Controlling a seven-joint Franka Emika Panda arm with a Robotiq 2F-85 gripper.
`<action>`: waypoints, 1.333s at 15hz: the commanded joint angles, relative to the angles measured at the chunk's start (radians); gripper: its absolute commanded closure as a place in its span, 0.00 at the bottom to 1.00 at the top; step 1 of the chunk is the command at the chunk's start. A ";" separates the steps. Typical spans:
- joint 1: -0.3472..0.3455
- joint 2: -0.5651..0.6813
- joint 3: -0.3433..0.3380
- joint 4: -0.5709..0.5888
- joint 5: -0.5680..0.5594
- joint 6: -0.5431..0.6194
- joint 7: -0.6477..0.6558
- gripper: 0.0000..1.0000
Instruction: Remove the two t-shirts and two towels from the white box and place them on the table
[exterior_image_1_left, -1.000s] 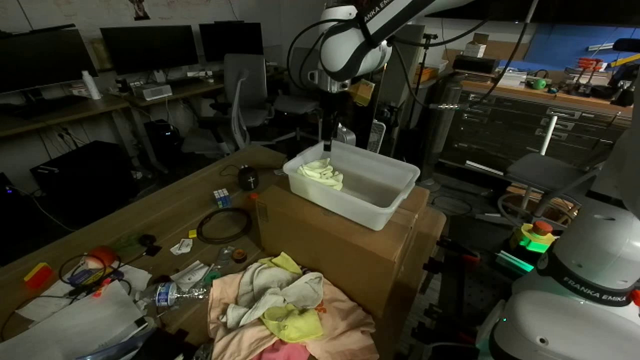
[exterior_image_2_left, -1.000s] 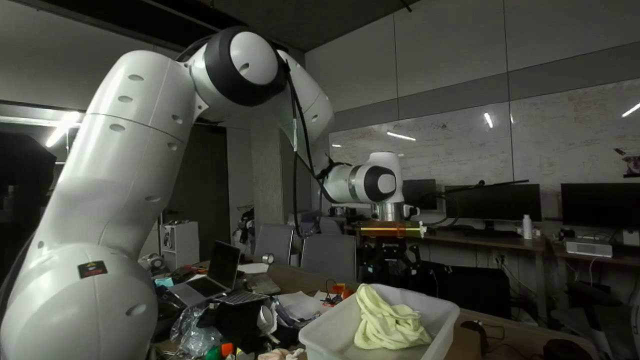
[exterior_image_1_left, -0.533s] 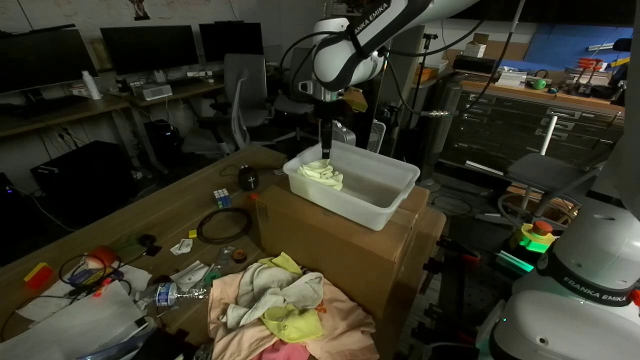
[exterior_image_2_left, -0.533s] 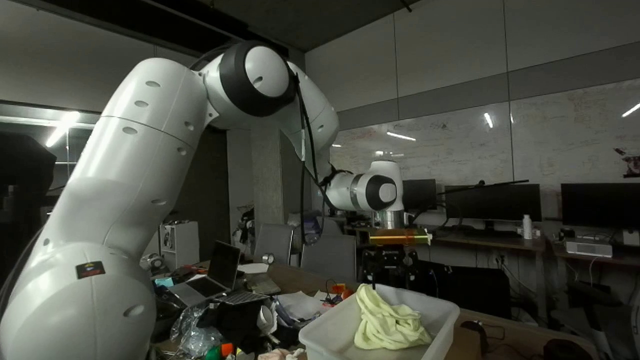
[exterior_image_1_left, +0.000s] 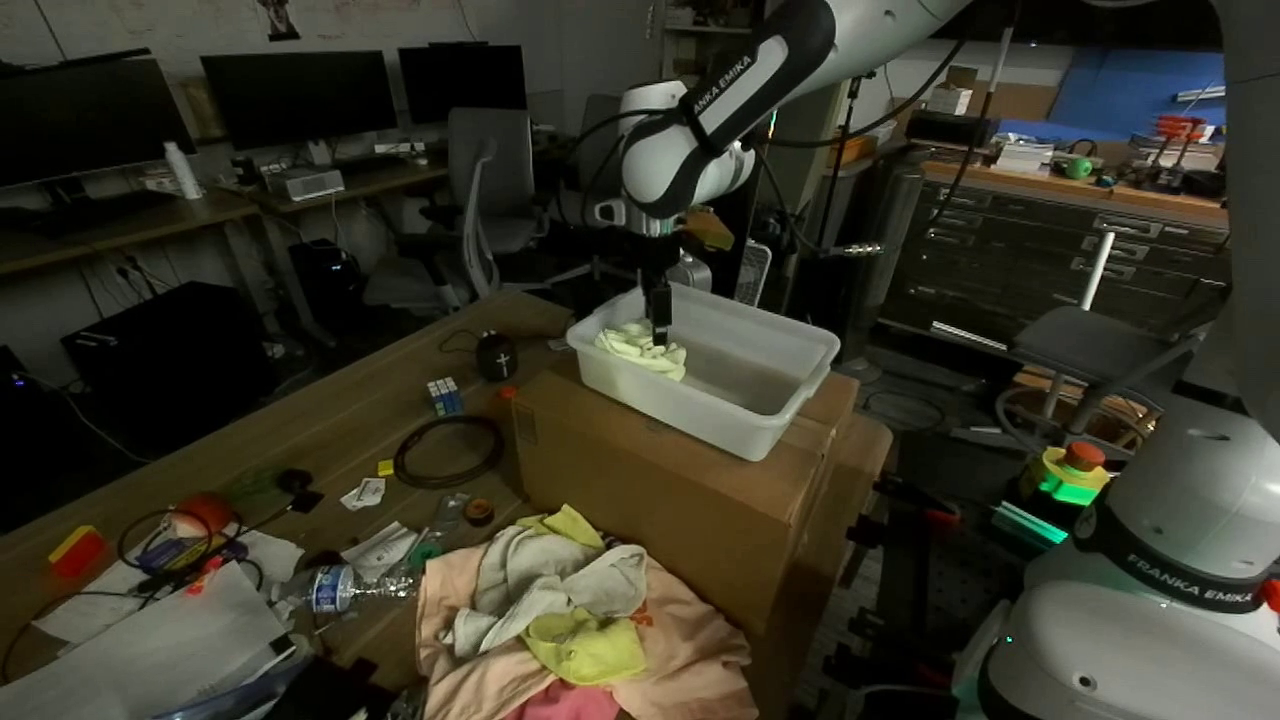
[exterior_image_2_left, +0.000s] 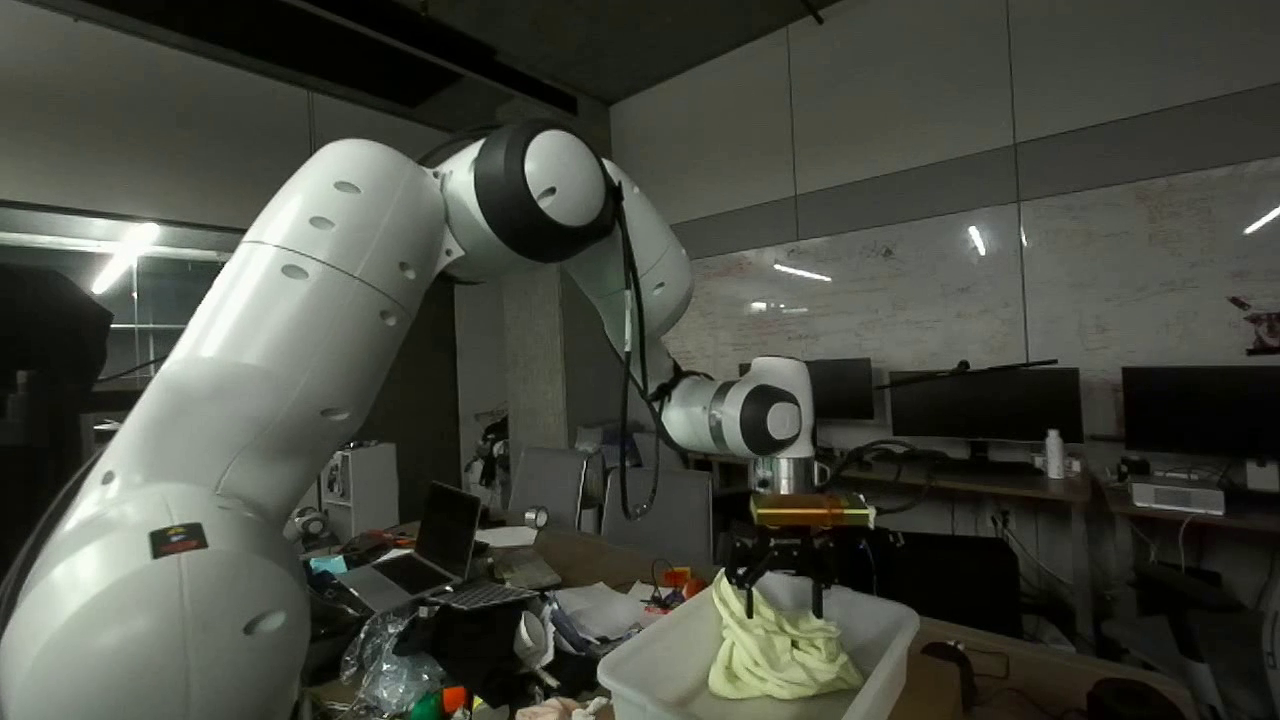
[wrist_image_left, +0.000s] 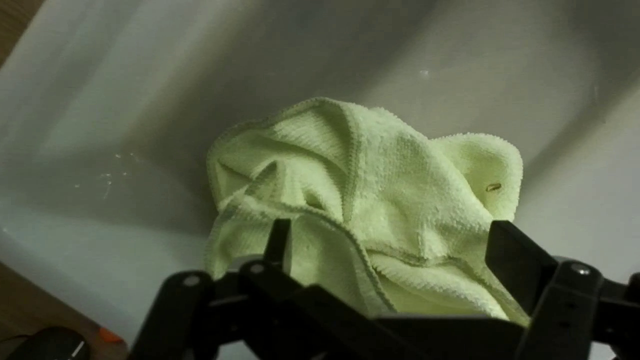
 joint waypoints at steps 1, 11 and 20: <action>-0.006 0.026 0.011 0.031 -0.027 -0.002 -0.034 0.00; 0.002 0.060 0.029 0.019 -0.059 0.049 -0.073 0.00; 0.013 0.089 0.014 0.022 -0.128 0.086 -0.048 0.00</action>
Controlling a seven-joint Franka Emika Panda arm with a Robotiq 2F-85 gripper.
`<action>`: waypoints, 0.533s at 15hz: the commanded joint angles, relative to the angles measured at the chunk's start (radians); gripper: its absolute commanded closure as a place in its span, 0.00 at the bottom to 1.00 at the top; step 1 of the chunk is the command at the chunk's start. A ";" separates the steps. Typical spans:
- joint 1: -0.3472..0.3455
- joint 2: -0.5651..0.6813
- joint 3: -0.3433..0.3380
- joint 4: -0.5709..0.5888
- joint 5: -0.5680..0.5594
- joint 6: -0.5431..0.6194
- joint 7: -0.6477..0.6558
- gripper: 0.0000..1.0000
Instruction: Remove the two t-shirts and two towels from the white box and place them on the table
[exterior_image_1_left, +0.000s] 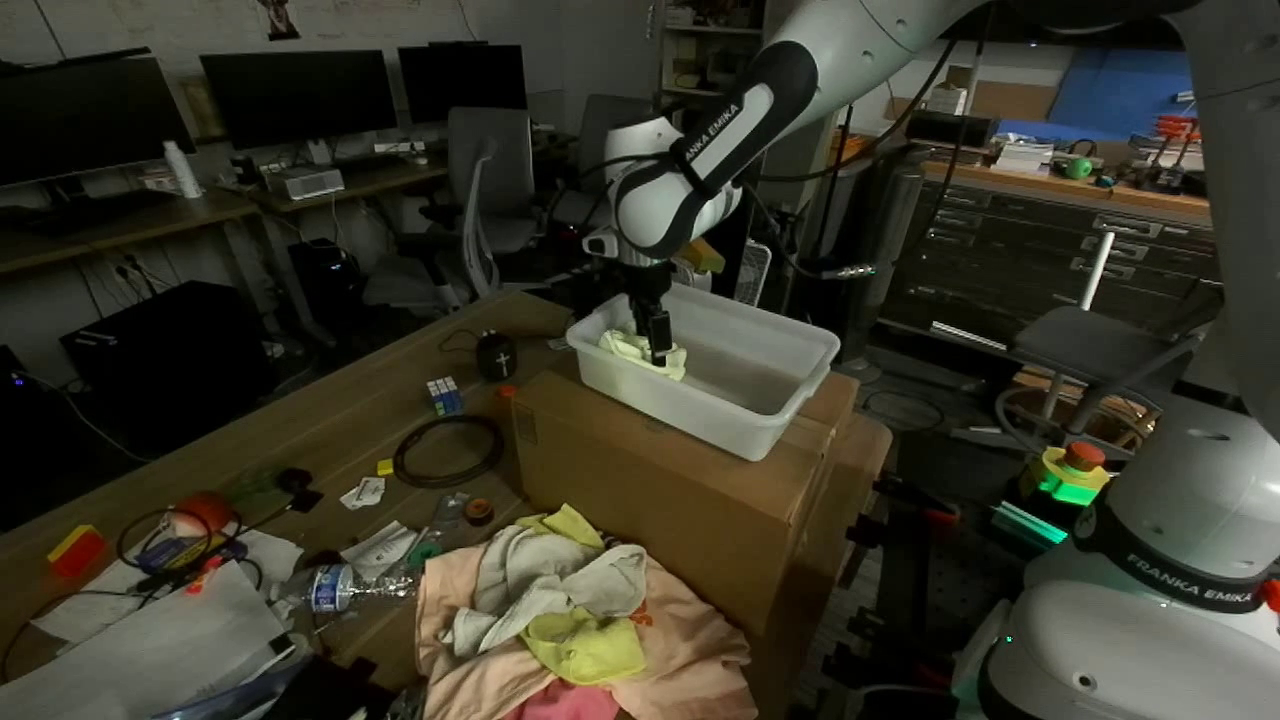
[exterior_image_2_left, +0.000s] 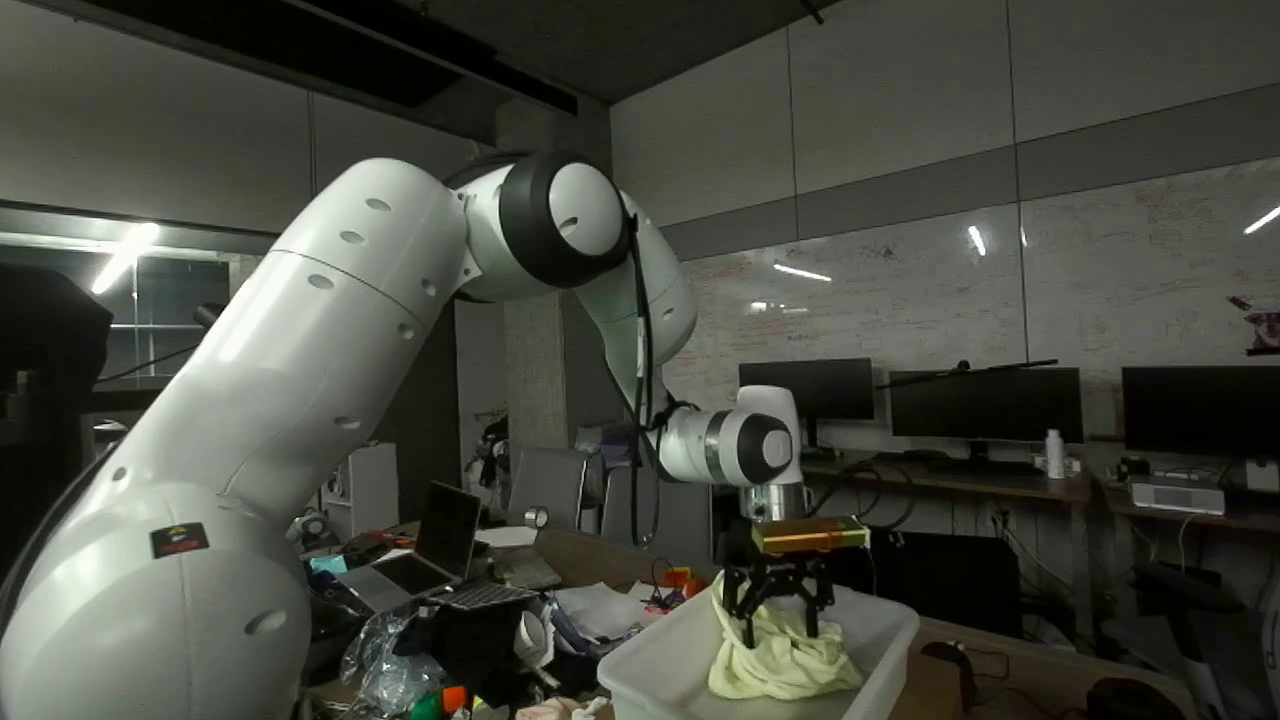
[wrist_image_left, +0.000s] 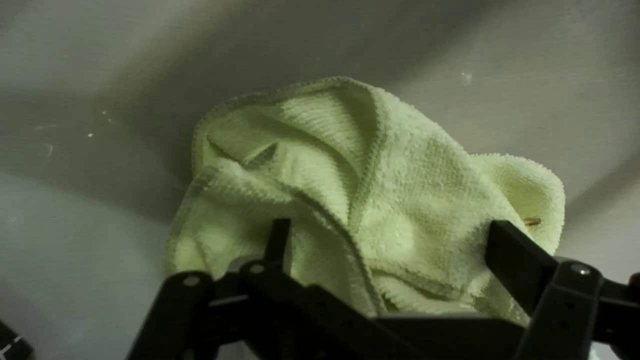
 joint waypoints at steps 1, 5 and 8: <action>0.009 0.017 -0.013 0.017 -0.037 0.024 0.015 0.20; 0.002 0.018 -0.011 0.021 -0.036 0.021 0.012 0.49; 0.000 0.013 -0.015 0.023 -0.032 0.016 0.019 0.73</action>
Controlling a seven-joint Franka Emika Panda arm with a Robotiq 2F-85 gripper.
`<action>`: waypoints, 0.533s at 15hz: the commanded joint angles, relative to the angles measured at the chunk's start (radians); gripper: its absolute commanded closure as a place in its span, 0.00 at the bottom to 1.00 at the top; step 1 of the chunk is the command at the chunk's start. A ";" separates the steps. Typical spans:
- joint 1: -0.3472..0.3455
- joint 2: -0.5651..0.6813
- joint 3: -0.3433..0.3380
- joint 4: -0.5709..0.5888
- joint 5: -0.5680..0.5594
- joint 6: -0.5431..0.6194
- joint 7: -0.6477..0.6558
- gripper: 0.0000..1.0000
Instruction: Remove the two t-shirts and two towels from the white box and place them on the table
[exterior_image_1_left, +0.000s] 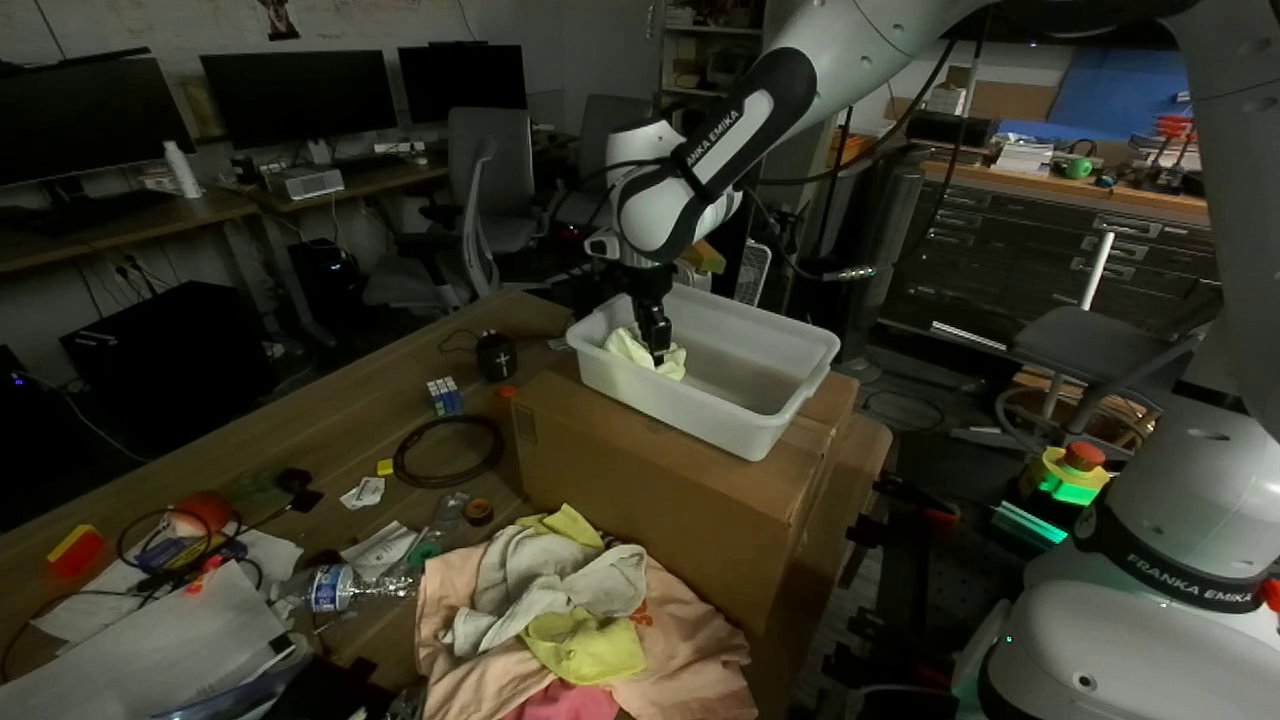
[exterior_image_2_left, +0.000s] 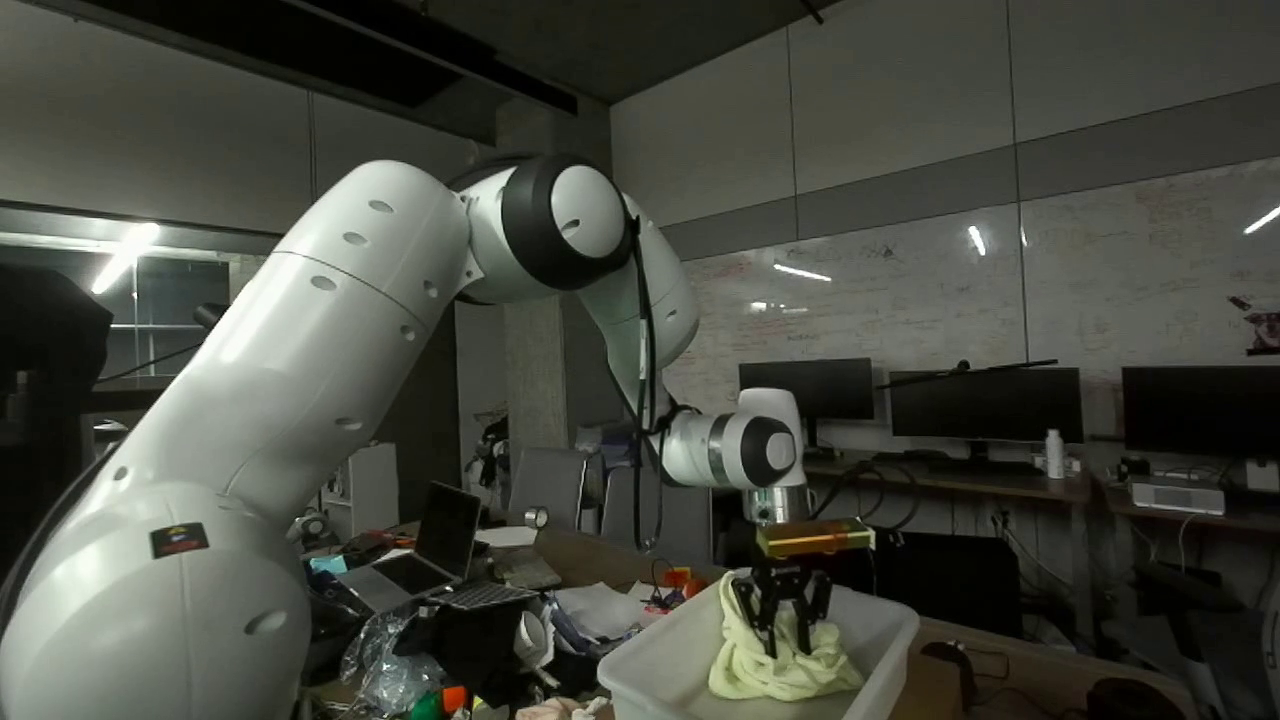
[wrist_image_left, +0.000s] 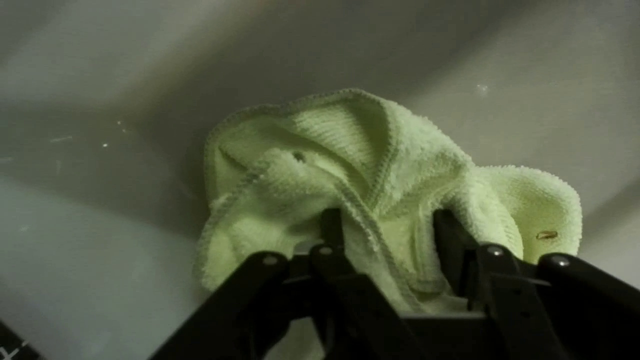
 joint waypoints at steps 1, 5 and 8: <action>-0.002 0.002 -0.006 0.019 -0.010 0.005 0.012 0.80; -0.011 -0.018 -0.010 0.016 0.000 0.005 0.025 1.00; -0.021 -0.047 -0.011 0.010 0.019 0.007 0.059 0.99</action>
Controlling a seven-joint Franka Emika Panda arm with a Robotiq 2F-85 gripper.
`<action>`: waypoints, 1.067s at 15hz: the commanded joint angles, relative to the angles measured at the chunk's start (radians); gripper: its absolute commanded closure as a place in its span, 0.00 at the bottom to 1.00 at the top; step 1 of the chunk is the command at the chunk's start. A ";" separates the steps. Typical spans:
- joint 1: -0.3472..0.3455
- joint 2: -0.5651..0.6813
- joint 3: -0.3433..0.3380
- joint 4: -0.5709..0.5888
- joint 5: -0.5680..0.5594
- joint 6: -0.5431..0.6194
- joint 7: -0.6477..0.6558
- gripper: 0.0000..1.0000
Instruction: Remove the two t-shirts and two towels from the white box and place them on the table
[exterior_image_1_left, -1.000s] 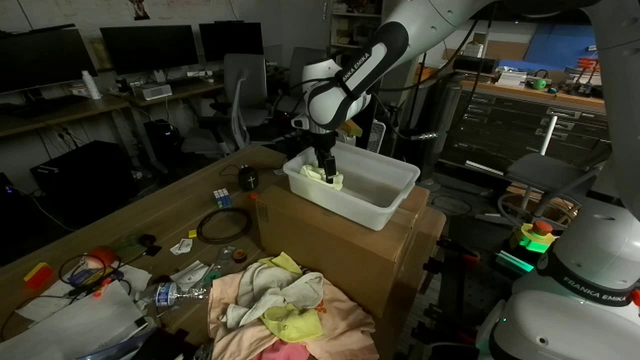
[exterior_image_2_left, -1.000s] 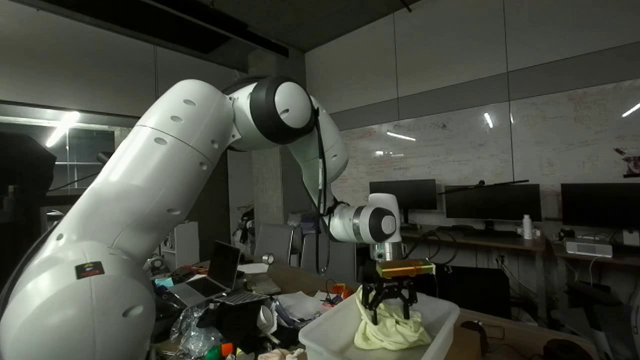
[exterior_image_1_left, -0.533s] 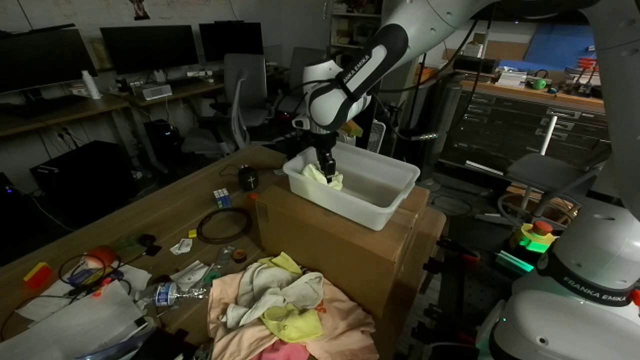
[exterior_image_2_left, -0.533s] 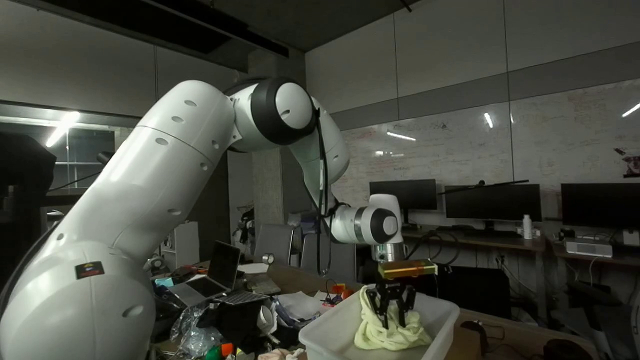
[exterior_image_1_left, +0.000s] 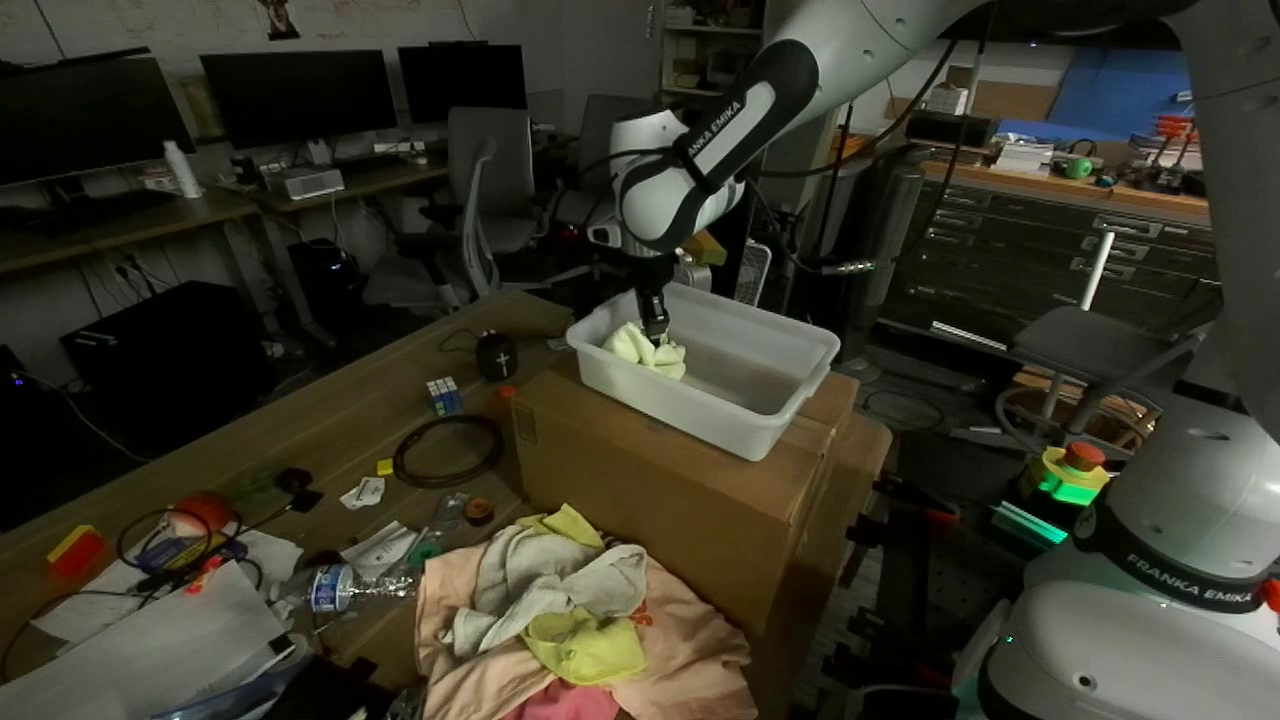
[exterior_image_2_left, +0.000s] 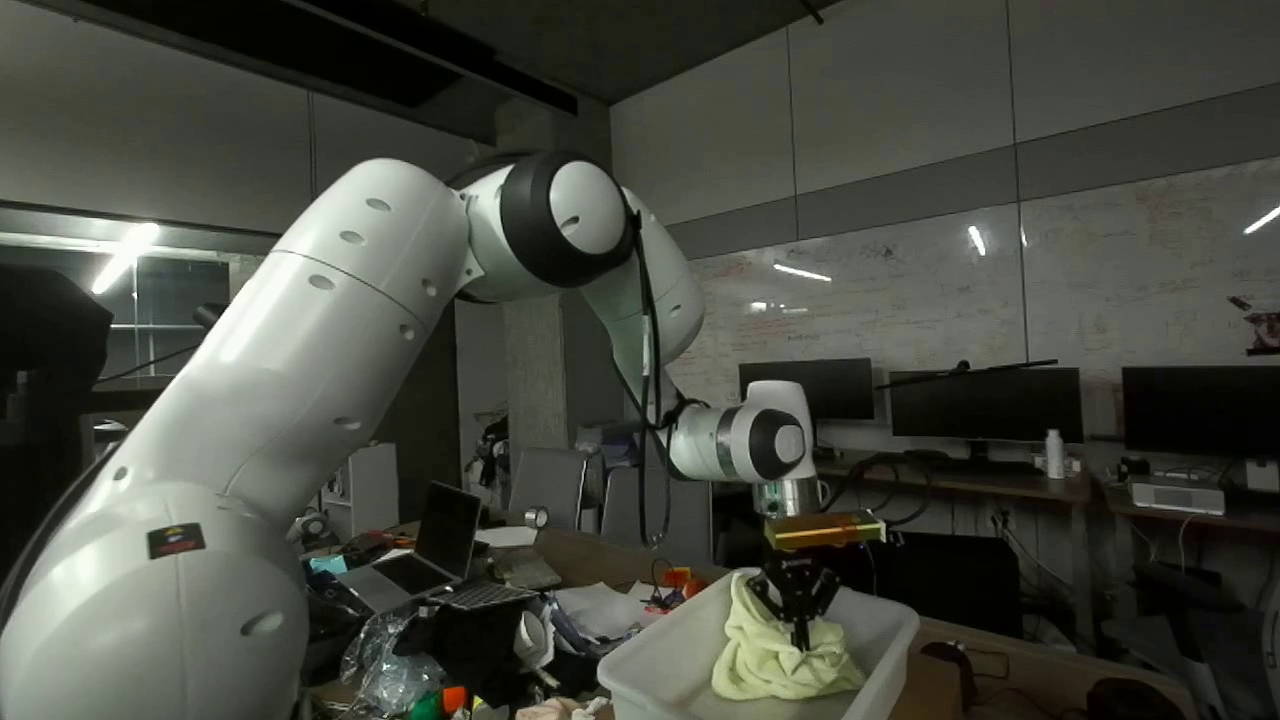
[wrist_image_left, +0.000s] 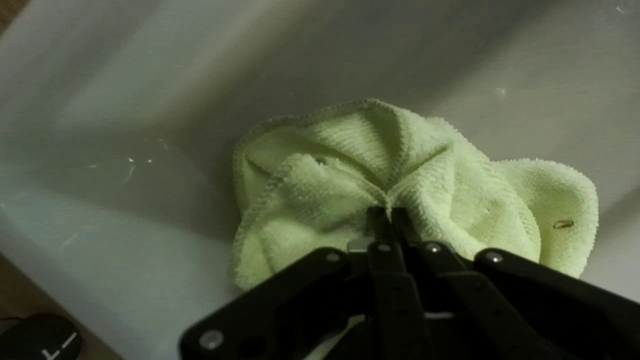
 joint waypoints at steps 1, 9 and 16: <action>-0.012 -0.055 -0.002 -0.012 0.023 0.008 0.046 0.99; -0.008 -0.293 -0.018 -0.057 0.062 0.029 0.222 0.99; 0.044 -0.526 -0.040 -0.057 0.008 -0.003 0.550 0.99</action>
